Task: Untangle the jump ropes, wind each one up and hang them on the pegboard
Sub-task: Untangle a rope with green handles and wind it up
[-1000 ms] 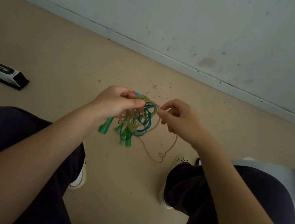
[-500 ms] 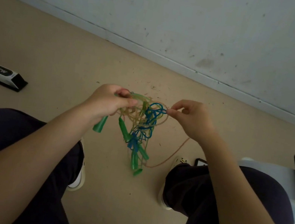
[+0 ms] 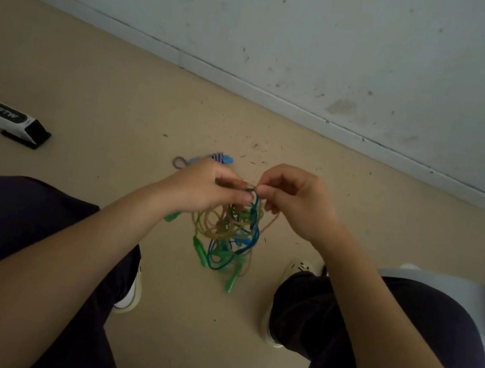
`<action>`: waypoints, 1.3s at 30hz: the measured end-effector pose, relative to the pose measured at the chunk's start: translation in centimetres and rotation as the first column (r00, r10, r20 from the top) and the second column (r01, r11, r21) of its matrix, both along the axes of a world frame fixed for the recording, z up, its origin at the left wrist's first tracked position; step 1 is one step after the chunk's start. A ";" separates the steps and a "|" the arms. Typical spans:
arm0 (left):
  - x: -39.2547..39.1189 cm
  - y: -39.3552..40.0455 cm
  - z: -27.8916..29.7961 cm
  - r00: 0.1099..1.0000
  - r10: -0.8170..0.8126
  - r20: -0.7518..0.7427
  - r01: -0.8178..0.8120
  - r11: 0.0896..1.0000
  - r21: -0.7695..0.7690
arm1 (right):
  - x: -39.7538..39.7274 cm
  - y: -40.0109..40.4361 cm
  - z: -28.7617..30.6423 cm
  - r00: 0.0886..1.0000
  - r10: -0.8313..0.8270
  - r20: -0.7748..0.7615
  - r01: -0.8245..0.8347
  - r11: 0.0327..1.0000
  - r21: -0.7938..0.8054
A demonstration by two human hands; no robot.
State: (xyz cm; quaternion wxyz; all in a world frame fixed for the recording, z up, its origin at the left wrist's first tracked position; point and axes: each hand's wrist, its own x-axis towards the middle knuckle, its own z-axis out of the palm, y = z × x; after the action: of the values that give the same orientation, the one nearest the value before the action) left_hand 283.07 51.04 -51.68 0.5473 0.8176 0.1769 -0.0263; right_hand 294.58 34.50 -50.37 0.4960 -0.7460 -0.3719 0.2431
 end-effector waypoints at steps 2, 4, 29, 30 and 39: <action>0.2 0.3 0.3 0.994 0.089 0.060 -0.089 0.996 -0.003 | 0.3 0.0 -0.1 0.996 -0.073 0.060 0.075 0.996 -0.037; 0.4 0.9 0.2 0.979 0.187 0.079 -0.189 0.982 0.018 | 0.5 -0.2 -0.1 0.978 -0.153 0.142 0.167 0.982 -0.091; 0.5 0.2 -0.1 0.951 0.308 0.013 -0.300 0.936 -0.184 | -0.2 0.3 0.6 0.992 -0.061 0.108 0.100 0.912 -0.398; 0.5 0.4 -0.3 0.944 0.328 0.033 -0.319 0.935 -0.154 | 0.0 0.1 0.8 0.990 -0.059 0.125 0.104 0.910 -0.401; 0.5 2.1 -1.4 0.845 0.530 0.071 -0.534 0.844 0.044 | 1.4 -0.8 0.0 0.958 -0.167 0.231 0.222 0.946 -0.235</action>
State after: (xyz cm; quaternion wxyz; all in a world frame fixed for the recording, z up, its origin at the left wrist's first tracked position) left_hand 283.61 53.12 -53.04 0.5123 0.7535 0.3818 0.1550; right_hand 295.96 33.70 -50.37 0.3746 -0.8588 -0.3110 0.1595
